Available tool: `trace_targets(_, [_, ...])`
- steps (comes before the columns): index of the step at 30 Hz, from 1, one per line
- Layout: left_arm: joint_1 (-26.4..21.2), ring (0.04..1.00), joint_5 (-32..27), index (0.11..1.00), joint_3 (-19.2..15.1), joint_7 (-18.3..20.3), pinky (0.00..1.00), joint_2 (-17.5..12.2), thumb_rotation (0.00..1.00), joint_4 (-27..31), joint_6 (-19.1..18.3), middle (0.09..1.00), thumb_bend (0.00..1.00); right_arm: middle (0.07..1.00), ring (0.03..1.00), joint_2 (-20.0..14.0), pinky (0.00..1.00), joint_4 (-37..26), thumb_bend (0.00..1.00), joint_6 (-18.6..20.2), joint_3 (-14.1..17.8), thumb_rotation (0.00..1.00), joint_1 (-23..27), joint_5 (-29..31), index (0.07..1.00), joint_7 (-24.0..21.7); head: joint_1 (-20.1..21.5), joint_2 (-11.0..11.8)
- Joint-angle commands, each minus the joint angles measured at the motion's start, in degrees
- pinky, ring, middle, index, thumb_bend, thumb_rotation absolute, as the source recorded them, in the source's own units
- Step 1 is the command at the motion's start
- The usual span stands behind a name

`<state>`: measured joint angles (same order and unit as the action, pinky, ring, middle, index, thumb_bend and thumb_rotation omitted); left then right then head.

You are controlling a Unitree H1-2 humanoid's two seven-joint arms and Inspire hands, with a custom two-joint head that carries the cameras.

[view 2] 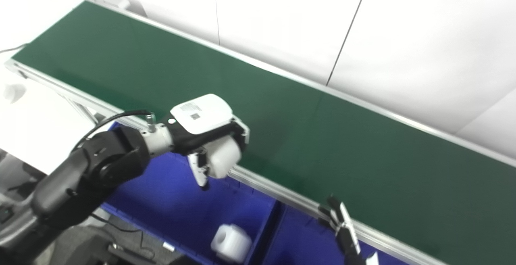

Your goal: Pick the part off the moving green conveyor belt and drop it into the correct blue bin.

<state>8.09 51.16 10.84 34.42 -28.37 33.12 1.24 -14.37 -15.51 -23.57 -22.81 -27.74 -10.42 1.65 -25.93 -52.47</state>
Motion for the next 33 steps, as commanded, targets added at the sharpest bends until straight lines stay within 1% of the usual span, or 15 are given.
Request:
trace_targets(1, [1.77,0.441,-0.27,0.486,-0.82,-2.79,0.29,-1.72,0.0,0.52,2.37,0.503,0.5,0.915,0.843,0.84,0.76,-2.02,0.86,0.01,0.5,0.96,-0.45,0.84,0.924,-1.31,-0.04,-0.07])
trace_targets(4, [4.88,0.383,0.16,0.521,-0.05,-3.89,0.29,-2.54,0.0,-1.4,4.18,0.509,0.5,0.907,0.836,1.49,0.76,-2.02,0.87,0.5,1.35,0.95,-0.2,1.58,0.92,-2.24,0.13,-0.31])
trace_targets(8, [7.21,0.377,-0.39,0.523,0.82,-6.31,0.28,-2.75,0.0,-5.54,7.32,0.508,0.5,0.905,0.829,2.12,0.75,-1.96,0.87,1.09,2.39,0.95,0.22,1.94,0.917,-3.26,0.51,-0.07])
trace_targets(15, [7.52,0.405,0.89,0.495,2.67,-7.64,0.33,-3.44,0.0,-11.99,10.07,0.531,0.5,0.902,0.823,3.44,0.74,-1.37,0.86,0.94,2.93,0.93,0.74,2.52,0.905,-4.94,1.82,0.45])
trace_targets(20, [9.56,0.408,3.71,0.493,2.44,-17.3,0.33,-2.52,0.0,-14.84,13.6,0.533,0.5,0.905,0.83,4.03,0.74,-2.1,0.87,1.05,3.33,0.92,0.5,2.24,0.906,-5.86,2.15,0.51])
trace_targets(23, [10.64,0.413,5.79,0.497,2.75,-18.67,0.35,-1.69,0.0,-14.93,12.09,0.534,0.5,0.905,0.835,3.99,0.74,-2.32,0.86,0.81,3.79,0.92,-0.05,2.37,0.907,-6.27,1.6,0.67])
trace_targets(24, [10.95,0.433,6.82,0.487,2.9,-17.41,0.39,-1.27,0.0,-14.45,10.54,0.54,0.5,0.905,0.834,3.98,0.75,-2.34,0.86,0.7,3.95,0.92,-0.26,2.36,0.906,-6.37,1.62,0.96])
trace_targets(25, [11.31,0.589,7.94,0.491,3.03,-16.26,0.51,-0.85,0.03,-13.93,9.19,0.638,0.51,0.903,0.831,3.95,0.74,-2.42,0.86,0.7,4.11,0.92,-0.53,2.36,0.905,-6.49,1.51,1.02])
trace_targets(26, [11.58,0.613,9.22,0.492,3.25,-15.56,0.54,-0.64,0.04,-13.49,8.41,0.653,0.52,0.903,0.831,3.92,0.74,-2.47,0.86,0.67,4.25,0.92,-0.76,2.43,0.905,-6.61,1.37,0.76])
trace_targets(27, [11.72,0.697,10.91,0.494,3.62,-14.75,0.63,-0.59,0.05,-13.15,7.76,0.704,0.52,0.903,0.83,3.86,0.74,-2.48,0.86,0.68,4.36,0.92,-0.93,2.52,0.904,-6.78,1.37,0.76])
trace_targets(28, [11.9,0.754,12.37,0.576,3.95,-14.17,0.7,-0.58,0.04,-12.85,7.4,0.743,0.72,0.903,0.831,3.75,0.74,-2.56,0.86,0.74,4.44,0.92,-1.18,2.71,0.906,-6.97,1.6,0.85])
trace_targets(29, [12.01,0.806,13.32,0.641,4.15,-13.76,0.77,-0.56,0.06,-12.64,7.17,0.781,0.85,0.906,0.832,3.7,0.75,-2.62,0.87,0.77,4.51,0.93,-1.34,2.84,0.907,-7.13,1.6,0.85])
trace_targets(30, [12.25,0.824,14.45,0.663,4.37,-13.59,0.8,-0.56,0.07,-12.47,6.96,0.794,0.89,0.907,0.832,3.64,0.75,-2.74,0.87,0.82,4.53,0.93,-1.53,2.93,0.907,-7.29,2.0,0.74])
trace_targets(31, [12.43,0.874,15.12,0.783,4.47,-13.54,0.86,-0.53,0.09,-12.35,6.85,0.854,0.94,0.908,0.832,3.63,0.75,-2.85,0.87,0.84,4.58,0.93,-1.67,2.98,0.909,-7.43,2.1,0.72])
trace_targets(33, [12.78,0.936,16.47,0.927,4.6,-14.19,0.94,-0.75,0.13,-11.8,7.15,0.933,0.99,0.906,0.83,3.73,0.75,-3.02,0.87,0.78,4.68,0.93,-1.94,3.02,0.909,-7.67,2.56,0.81])
